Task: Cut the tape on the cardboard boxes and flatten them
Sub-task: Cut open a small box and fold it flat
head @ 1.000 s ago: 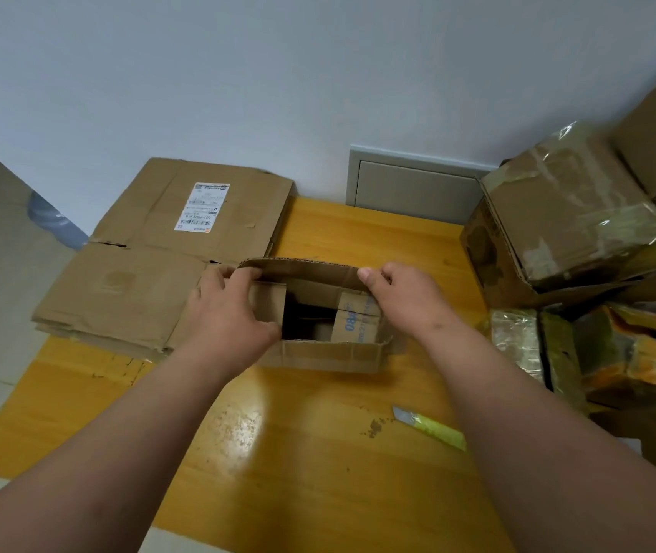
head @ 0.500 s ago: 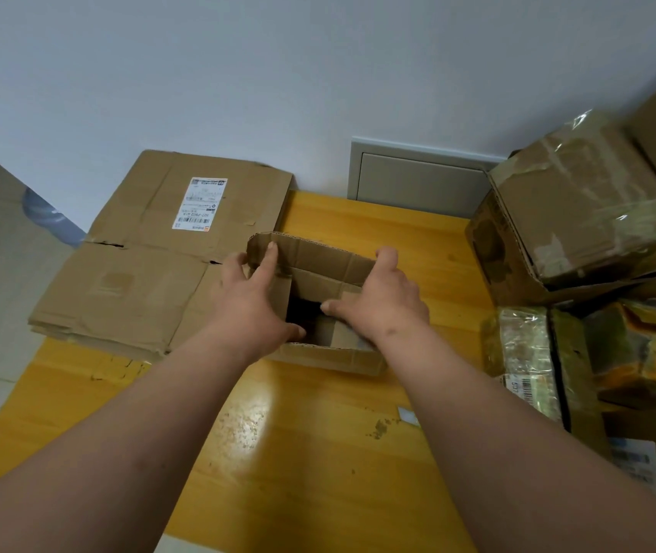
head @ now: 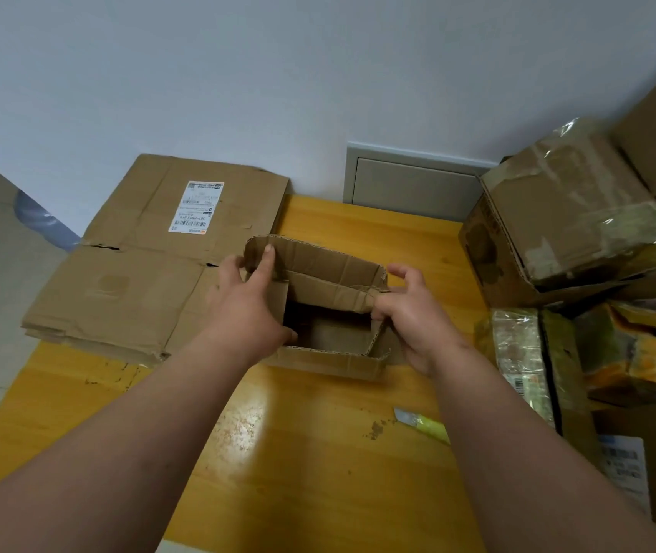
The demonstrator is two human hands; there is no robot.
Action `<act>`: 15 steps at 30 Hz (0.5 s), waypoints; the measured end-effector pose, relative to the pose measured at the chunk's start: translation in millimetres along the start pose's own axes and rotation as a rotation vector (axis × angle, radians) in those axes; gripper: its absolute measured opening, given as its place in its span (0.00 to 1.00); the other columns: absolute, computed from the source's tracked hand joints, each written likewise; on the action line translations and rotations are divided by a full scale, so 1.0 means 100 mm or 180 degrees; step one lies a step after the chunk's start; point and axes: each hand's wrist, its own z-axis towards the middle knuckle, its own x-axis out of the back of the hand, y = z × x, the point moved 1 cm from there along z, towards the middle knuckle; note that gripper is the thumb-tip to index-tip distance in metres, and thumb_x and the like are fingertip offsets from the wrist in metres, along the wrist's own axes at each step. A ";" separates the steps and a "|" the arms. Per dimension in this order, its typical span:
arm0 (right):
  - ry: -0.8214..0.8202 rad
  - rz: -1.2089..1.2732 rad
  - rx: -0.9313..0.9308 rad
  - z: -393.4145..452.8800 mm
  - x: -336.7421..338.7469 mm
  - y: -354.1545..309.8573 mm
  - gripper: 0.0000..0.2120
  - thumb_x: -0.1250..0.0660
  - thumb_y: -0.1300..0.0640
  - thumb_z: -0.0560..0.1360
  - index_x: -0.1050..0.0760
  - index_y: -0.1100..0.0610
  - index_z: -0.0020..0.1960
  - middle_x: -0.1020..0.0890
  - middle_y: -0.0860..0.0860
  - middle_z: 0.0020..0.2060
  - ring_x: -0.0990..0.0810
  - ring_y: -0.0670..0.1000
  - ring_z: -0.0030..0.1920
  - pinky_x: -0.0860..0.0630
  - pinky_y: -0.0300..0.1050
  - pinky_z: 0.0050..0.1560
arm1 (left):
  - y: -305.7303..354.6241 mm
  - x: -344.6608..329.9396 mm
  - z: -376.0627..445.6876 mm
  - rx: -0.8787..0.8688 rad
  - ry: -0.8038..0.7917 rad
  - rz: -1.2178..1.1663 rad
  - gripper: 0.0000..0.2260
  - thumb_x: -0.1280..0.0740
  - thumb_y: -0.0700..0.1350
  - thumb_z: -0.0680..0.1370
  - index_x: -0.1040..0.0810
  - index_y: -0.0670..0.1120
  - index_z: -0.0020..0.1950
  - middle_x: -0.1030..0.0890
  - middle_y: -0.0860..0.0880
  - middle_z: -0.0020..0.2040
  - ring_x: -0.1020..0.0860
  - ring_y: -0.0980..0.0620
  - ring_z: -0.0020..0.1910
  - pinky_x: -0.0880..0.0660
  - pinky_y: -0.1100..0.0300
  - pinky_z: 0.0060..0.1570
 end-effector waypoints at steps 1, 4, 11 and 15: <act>-0.0096 0.0152 0.0003 -0.02 0.01 0.03 0.35 0.38 0.70 0.69 0.36 0.49 0.72 0.25 0.54 0.60 0.24 0.58 0.57 0.24 0.62 0.60 | 0.01 0.00 0.00 0.0028 -0.0007 0.0048 0.56 0.19 0.54 0.66 0.58 0.64 0.79 0.52 0.52 0.76 0.38 0.42 0.72 0.30 0.48 0.66; -0.0265 0.0407 0.0060 -0.07 0.01 0.10 0.32 0.42 0.73 0.68 0.30 0.54 0.70 0.20 0.55 0.58 0.22 0.60 0.59 0.24 0.62 0.60 | 0.04 -0.01 -0.01 0.0160 0.0016 0.0143 0.57 0.19 0.53 0.65 0.59 0.64 0.78 0.49 0.50 0.75 0.36 0.42 0.70 0.27 0.48 0.62; -0.0404 0.0599 0.0148 -0.16 0.06 0.17 0.30 0.44 0.75 0.67 0.23 0.46 0.57 0.18 0.51 0.57 0.24 0.54 0.63 0.28 0.56 0.67 | 0.06 0.00 -0.04 0.0093 0.0144 0.0162 0.52 0.22 0.45 0.69 0.57 0.63 0.77 0.41 0.47 0.71 0.30 0.44 0.59 0.29 0.55 0.43; -0.0413 0.0772 0.0133 -0.22 0.09 0.17 0.31 0.45 0.76 0.67 0.24 0.43 0.53 0.17 0.46 0.52 0.23 0.50 0.60 0.22 0.40 0.48 | -0.02 0.01 -0.11 -0.0120 0.0068 -0.0034 0.49 0.25 0.49 0.70 0.57 0.65 0.78 0.40 0.48 0.71 0.30 0.47 0.58 0.24 0.54 0.48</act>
